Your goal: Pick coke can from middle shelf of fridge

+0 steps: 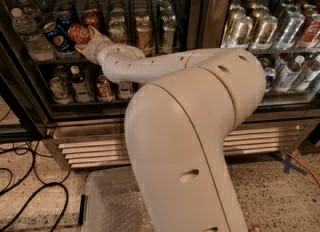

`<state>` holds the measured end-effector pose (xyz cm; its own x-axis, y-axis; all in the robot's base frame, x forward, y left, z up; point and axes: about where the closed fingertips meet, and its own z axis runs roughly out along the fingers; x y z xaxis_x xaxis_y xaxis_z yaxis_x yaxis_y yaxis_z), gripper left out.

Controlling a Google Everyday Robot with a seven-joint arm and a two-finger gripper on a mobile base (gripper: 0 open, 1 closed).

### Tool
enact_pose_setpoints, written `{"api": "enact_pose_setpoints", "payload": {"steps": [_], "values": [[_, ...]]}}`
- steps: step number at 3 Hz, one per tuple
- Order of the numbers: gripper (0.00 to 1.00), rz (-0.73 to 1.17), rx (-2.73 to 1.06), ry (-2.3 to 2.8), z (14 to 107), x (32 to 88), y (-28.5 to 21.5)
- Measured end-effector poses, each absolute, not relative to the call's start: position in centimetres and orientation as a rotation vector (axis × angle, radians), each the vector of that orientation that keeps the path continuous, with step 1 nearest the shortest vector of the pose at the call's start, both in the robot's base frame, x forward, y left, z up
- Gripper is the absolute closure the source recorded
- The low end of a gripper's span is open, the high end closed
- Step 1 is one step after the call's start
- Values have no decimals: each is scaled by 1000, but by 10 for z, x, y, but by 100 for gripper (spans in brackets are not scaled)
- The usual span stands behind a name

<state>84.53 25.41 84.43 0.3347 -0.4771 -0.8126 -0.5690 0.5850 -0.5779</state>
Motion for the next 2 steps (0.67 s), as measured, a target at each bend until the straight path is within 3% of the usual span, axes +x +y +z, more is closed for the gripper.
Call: {"api": "enact_pose_setpoints", "payload": {"steps": [2], "values": [[100,128,-887,1274,871,833,245]]}}
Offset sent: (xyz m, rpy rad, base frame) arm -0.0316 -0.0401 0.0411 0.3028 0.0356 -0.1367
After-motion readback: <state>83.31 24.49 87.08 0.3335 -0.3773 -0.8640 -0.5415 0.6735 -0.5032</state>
